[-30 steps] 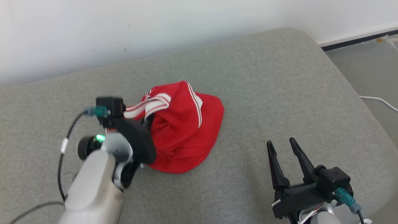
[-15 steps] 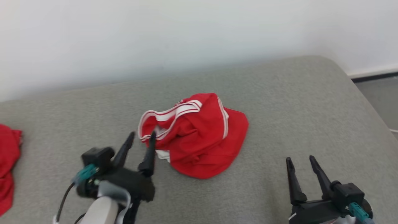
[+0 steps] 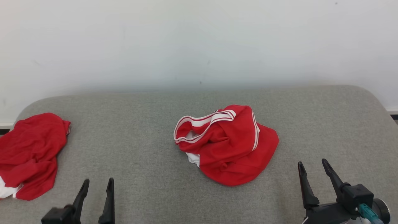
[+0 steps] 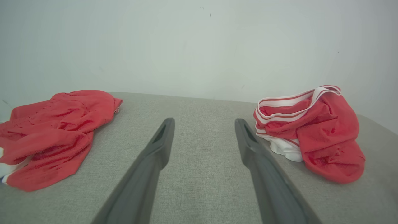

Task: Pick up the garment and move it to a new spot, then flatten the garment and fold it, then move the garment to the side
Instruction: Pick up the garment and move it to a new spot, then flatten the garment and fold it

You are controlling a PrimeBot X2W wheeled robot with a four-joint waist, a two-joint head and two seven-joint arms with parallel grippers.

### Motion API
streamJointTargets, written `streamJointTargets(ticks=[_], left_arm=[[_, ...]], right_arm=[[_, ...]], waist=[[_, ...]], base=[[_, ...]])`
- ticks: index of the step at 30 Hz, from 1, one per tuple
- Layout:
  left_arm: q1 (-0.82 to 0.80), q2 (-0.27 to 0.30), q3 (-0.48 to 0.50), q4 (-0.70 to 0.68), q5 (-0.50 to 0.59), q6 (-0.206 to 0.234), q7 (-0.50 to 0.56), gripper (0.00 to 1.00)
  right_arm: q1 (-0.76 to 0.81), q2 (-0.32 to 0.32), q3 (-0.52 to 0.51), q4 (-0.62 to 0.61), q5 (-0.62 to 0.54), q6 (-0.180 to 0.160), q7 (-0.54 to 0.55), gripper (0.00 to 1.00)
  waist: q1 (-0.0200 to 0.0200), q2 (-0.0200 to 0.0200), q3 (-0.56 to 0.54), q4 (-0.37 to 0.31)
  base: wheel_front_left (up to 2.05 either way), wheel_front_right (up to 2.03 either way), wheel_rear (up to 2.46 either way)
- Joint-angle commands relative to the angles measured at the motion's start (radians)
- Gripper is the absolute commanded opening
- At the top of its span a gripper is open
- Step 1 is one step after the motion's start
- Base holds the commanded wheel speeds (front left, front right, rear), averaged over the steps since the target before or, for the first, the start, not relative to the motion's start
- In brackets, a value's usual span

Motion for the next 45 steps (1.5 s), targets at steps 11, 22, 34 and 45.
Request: streamJointTargets(ticks=[11,22,34,45], left_arm=[[0.156,-0.022,0.052,-0.081,0.055,0.007,-0.002,1.0],[0.155,-0.036,0.07,-0.093,0.079,-0.005,-0.003,1.0],[0.009,-0.031,0.018,-0.065,0.058,-0.063,0.095,1.0],[-0.384,-0.061,-0.153,0.152,0.076,-0.117,0.33,1.0]], right_arm=[[0.039,-0.034,0.014,0.03,0.035,-0.002,-0.013,1.0],[0.036,-0.02,0.002,0.026,0.033,-0.002,-0.017,1.0],[0.01,-0.004,0.039,0.02,0.028,-0.002,-0.015,1.0],[-0.039,0.005,0.116,0.03,0.049,-0.002,-0.017,1.0]], waist=[[0.0001,0.0001,-0.023,0.006],[0.0001,0.0001,-0.019,0.001],[0.0001,0.0001,0.008,-0.051],[0.0001,0.0001,0.095,-0.216]], base=[[0.0,0.0,0.0],[0.0,0.0,0.0],[0.0,0.0,0.0],[0.0,0.0,0.0]])
